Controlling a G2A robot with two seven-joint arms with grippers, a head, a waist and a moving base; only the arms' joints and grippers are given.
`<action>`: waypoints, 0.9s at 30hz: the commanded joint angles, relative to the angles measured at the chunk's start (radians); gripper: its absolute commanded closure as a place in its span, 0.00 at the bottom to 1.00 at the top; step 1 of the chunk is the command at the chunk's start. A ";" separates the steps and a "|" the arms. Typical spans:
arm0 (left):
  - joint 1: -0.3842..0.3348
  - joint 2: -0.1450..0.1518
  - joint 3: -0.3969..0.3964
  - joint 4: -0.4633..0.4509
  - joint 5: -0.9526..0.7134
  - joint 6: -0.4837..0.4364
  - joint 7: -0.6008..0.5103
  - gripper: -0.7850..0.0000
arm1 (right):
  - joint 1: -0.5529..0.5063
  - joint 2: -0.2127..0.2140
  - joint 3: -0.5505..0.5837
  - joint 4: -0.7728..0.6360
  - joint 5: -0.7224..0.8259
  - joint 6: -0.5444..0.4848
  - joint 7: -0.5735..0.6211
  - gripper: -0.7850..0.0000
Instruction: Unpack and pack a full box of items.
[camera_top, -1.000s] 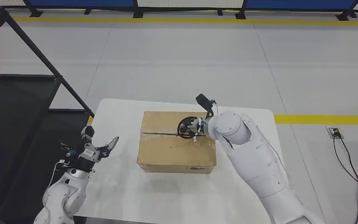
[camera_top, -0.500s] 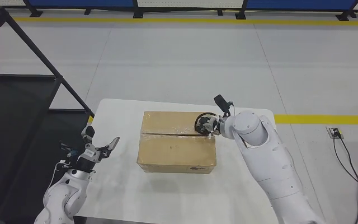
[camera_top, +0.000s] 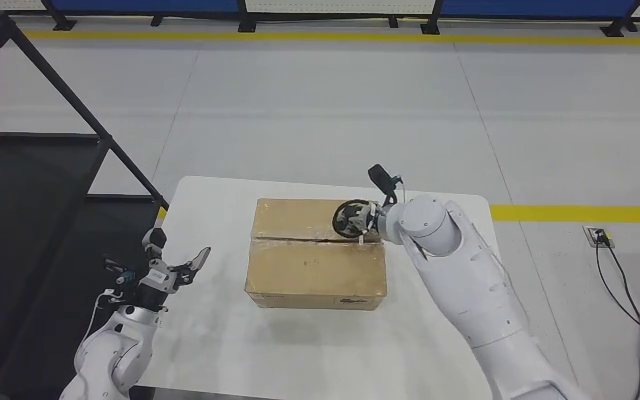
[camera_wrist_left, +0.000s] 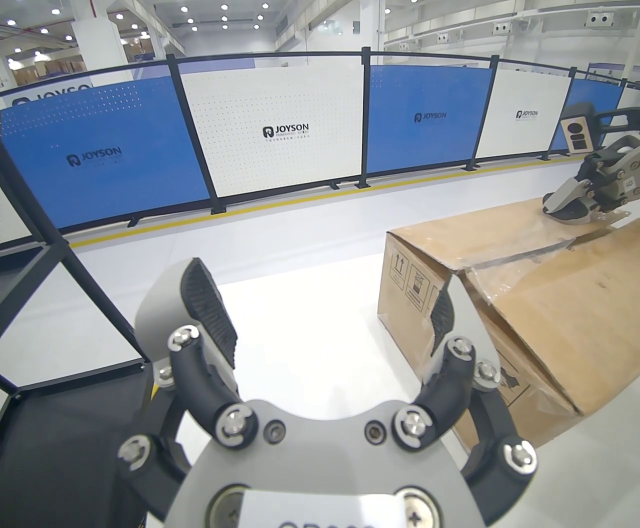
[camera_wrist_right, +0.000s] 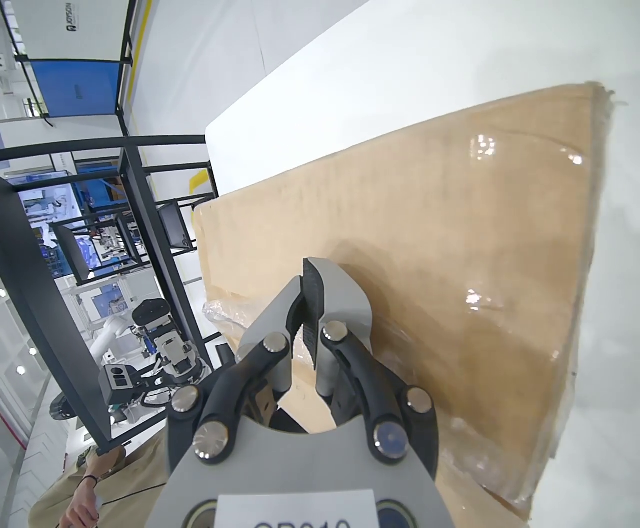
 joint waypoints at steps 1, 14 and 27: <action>0.001 0.000 0.000 -0.001 0.000 0.000 0.001 0.00 | 0.013 -0.008 -0.027 0.013 0.002 -0.001 -0.003 1.00; 0.011 0.004 -0.017 0.008 -0.009 -0.010 0.011 0.00 | 0.104 -0.078 -0.184 0.139 0.053 -0.015 -0.044 1.00; 0.023 0.007 -0.033 0.020 -0.017 -0.018 0.024 0.00 | 0.181 -0.167 -0.306 0.268 0.120 -0.088 -0.105 1.00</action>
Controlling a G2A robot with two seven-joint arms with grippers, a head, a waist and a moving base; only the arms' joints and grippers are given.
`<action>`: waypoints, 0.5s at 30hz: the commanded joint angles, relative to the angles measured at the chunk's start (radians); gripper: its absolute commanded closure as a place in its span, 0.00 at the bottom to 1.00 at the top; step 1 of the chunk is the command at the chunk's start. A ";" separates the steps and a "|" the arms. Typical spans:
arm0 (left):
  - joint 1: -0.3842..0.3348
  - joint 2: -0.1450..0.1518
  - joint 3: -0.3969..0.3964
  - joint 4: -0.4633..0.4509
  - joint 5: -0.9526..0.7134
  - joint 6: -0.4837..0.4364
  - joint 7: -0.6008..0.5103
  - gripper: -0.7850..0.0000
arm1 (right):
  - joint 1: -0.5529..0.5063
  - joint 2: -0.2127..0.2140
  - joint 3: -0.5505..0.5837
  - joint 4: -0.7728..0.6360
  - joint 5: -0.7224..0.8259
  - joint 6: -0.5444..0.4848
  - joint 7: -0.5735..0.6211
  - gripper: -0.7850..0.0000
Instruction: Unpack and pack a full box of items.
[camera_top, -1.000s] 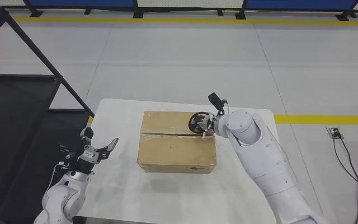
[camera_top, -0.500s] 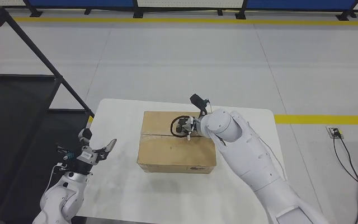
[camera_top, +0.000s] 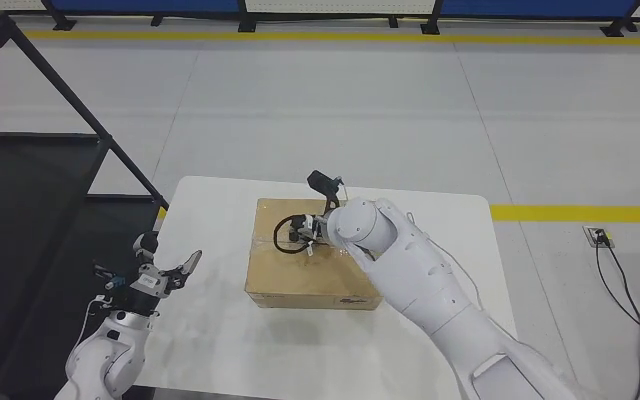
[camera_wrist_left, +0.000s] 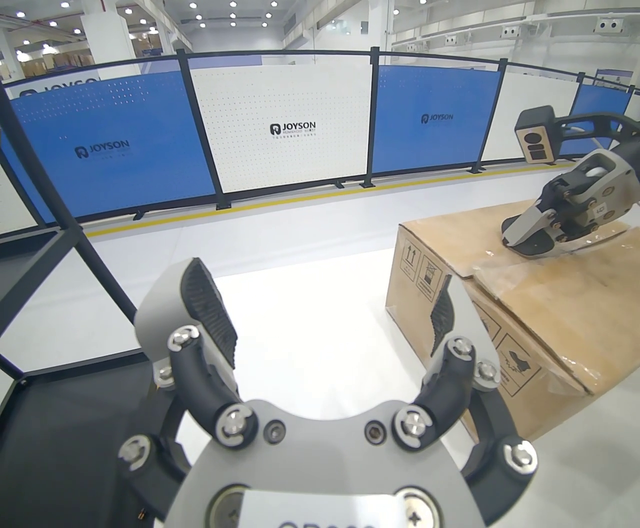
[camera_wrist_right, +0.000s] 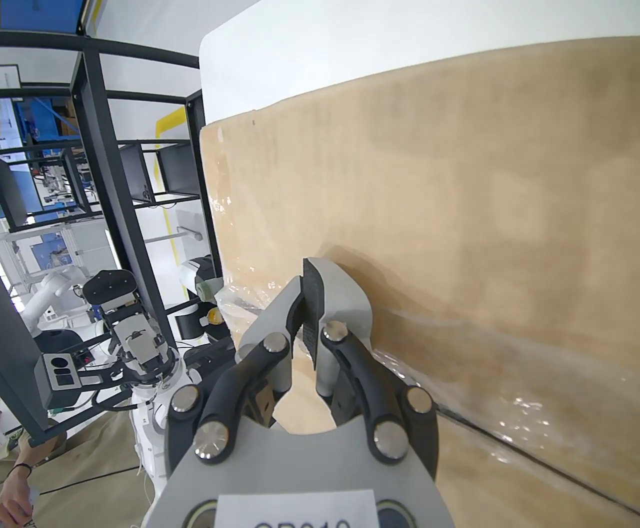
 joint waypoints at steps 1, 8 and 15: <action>0.002 0.000 -0.001 0.001 0.000 -0.001 0.001 0.00 | 0.012 -0.013 -0.012 0.020 0.013 -0.012 0.001 1.00; 0.003 0.001 -0.002 0.011 -0.005 -0.003 0.006 0.00 | 0.042 -0.050 -0.040 0.083 0.052 -0.057 0.018 1.00; 0.004 0.001 0.001 0.013 -0.007 -0.005 0.007 0.00 | 0.056 -0.076 -0.050 0.118 0.086 -0.115 0.041 1.00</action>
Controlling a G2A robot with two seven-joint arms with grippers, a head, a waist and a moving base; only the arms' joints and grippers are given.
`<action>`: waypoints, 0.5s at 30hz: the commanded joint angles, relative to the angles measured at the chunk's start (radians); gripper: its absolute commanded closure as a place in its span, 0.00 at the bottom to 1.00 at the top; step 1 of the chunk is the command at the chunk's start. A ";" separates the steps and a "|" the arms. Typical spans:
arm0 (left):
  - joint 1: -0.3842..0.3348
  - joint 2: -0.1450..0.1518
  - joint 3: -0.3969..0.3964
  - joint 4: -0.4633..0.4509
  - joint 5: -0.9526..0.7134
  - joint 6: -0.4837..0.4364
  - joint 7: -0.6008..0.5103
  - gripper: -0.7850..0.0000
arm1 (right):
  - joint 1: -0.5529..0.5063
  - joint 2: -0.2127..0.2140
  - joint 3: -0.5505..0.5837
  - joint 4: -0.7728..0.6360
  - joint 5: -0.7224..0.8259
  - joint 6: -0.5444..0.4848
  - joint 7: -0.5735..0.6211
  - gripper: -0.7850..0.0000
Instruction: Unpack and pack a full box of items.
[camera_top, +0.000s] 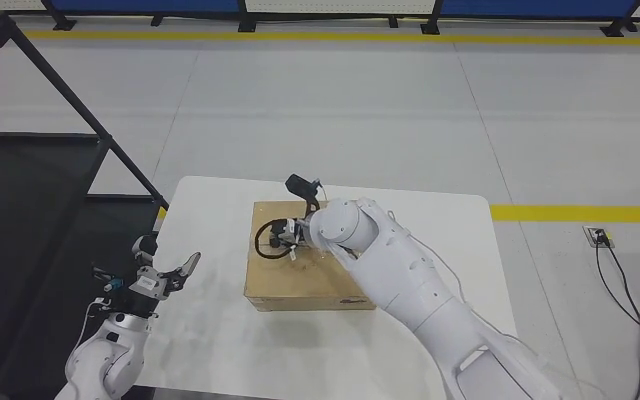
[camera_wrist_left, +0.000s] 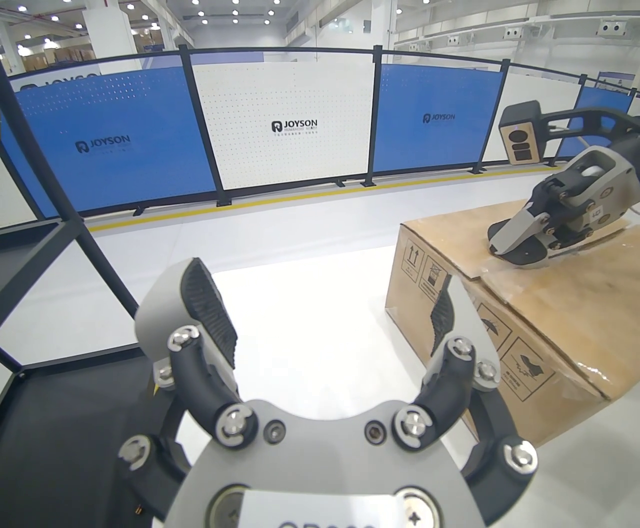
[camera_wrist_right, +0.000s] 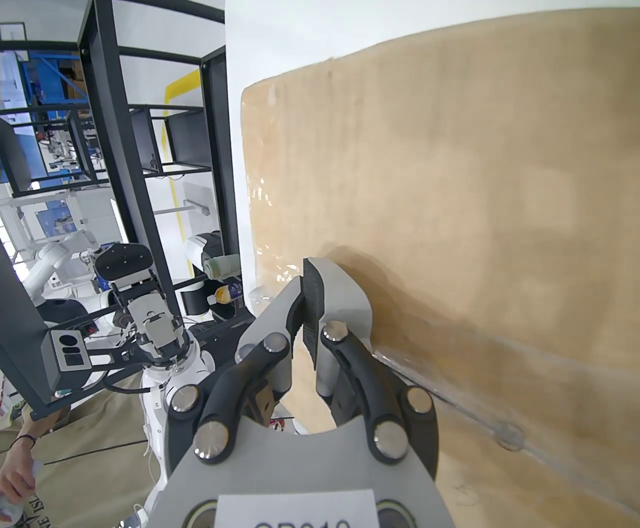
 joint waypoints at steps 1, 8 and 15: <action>0.001 0.000 0.001 -0.001 0.002 0.000 0.000 0.00 | 0.002 -0.004 0.003 0.005 0.011 -0.029 0.013 1.00; 0.006 0.000 0.005 -0.008 0.004 0.001 0.003 0.00 | -0.015 -0.004 0.014 -0.022 0.009 -0.090 0.035 1.00; 0.009 0.000 0.011 -0.015 0.007 0.003 0.002 0.00 | -0.034 -0.008 -0.003 -0.035 -0.024 -0.051 0.074 1.00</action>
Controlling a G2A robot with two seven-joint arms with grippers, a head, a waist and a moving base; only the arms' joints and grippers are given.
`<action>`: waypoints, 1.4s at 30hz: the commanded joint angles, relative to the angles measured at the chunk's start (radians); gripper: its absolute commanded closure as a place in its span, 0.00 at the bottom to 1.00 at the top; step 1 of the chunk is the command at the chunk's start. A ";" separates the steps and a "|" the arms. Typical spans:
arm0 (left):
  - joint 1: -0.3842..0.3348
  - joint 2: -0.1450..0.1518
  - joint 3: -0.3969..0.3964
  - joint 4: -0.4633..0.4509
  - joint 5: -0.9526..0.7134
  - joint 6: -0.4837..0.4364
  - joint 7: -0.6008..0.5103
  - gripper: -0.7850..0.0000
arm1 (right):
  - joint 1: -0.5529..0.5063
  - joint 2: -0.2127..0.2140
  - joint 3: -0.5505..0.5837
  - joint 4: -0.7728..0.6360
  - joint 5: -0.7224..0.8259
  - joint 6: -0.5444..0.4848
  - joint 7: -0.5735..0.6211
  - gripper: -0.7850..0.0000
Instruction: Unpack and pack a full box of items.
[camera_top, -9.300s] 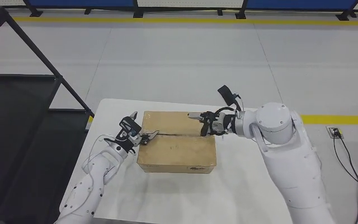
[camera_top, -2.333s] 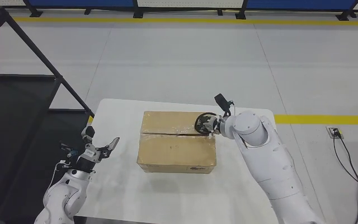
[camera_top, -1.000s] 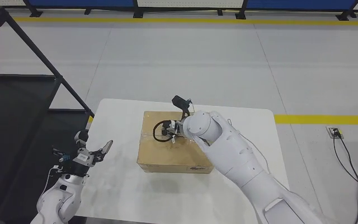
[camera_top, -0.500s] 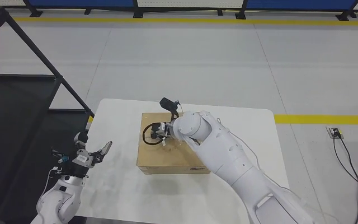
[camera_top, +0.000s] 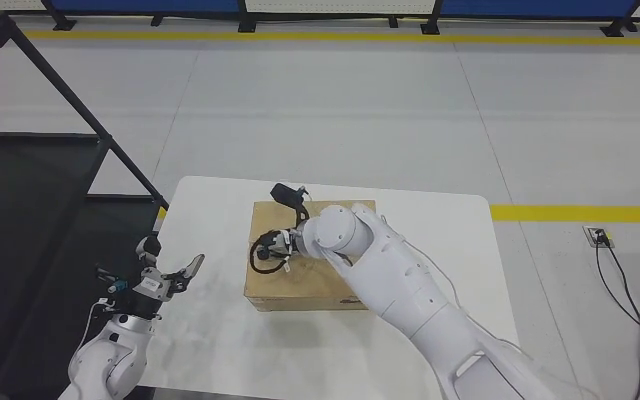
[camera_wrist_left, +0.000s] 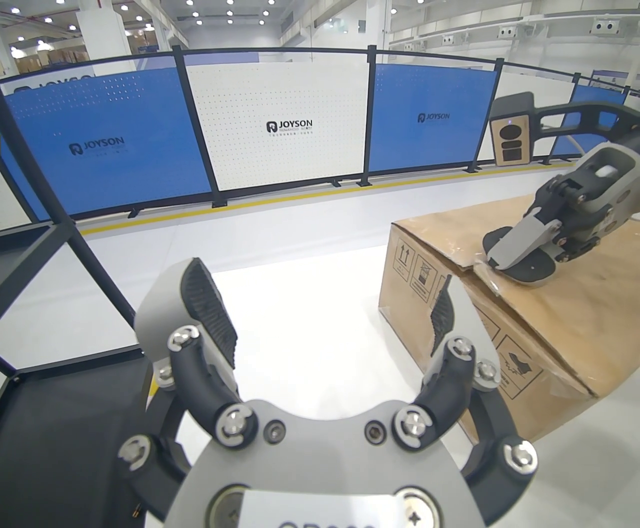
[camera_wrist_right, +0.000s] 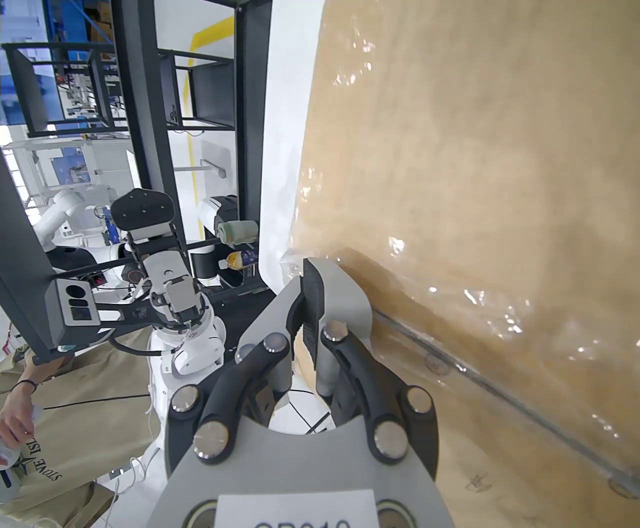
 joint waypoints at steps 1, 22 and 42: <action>0.000 0.000 0.000 0.000 0.000 0.000 0.000 0.00 | 0.000 -0.001 0.001 0.004 -0.003 0.003 0.005 1.00; -0.010 0.002 0.008 -0.009 0.009 -0.001 -0.011 0.00 | -0.146 0.132 0.206 -0.287 -0.216 0.202 0.095 1.00; -0.029 0.005 0.009 0.005 0.018 -0.019 -0.015 0.00 | -0.347 0.251 0.494 -0.570 -0.384 0.382 0.150 1.00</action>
